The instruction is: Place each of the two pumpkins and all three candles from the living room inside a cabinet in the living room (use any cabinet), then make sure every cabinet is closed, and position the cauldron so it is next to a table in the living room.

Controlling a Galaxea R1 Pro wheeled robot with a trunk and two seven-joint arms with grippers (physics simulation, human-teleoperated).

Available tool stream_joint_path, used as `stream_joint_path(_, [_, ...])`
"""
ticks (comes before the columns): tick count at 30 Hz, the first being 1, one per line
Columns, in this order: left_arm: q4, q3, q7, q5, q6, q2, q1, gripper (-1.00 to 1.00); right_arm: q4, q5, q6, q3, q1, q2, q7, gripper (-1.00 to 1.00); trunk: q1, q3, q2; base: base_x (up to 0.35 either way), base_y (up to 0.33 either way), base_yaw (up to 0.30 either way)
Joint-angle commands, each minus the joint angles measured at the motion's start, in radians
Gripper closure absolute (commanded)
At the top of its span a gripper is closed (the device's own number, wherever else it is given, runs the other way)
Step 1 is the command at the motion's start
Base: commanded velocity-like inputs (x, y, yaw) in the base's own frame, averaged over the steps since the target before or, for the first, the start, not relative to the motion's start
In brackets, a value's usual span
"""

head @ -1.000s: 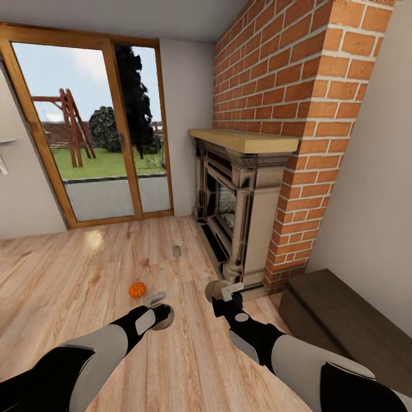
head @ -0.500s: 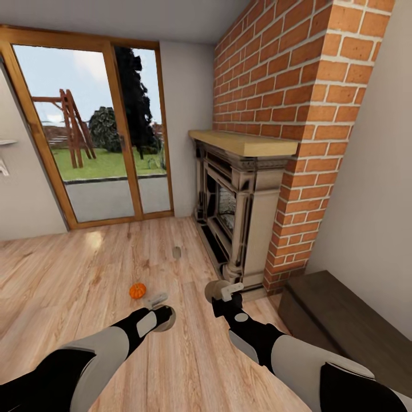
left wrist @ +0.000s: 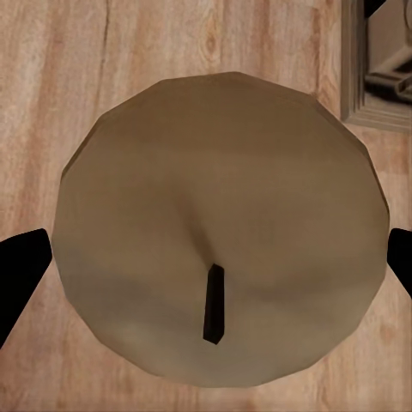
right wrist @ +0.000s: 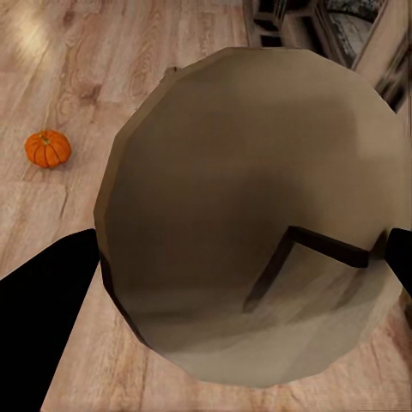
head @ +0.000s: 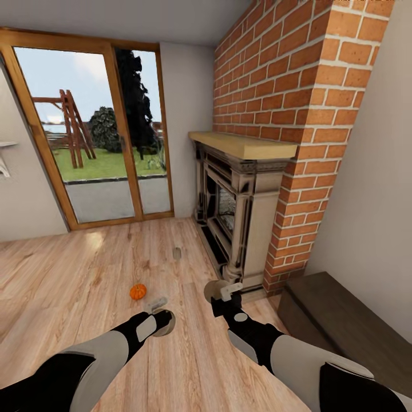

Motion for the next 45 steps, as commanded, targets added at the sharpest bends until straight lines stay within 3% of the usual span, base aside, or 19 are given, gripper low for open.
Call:
stream_joint_path(1, [-0.002,-0.008,0.006,0.007,0.006,0.0,0.0,1.0,0.004,-0.012,-0.005,0.007,-0.001,-0.002,-0.005,1.0,-0.004,0.002,0.006,0.0,0.0,0.0])
stream_joint_path(10, [-0.002,-0.008,0.006,0.007,0.006,0.0,0.001,1.0,0.081,-0.042,-0.005,0.005,0.049,-0.005,-0.004,1.0,-0.038,0.03,0.069,0.0,0.0,0.0])
stream_joint_path(45, [-0.002,-0.008,0.007,0.007,0.005,-0.003,0.001,1.0,0.089,-0.045,-0.005,0.011,0.054,0.0,-0.004,1.0,-0.172,0.14,0.314,0.0,0.0,0.0])
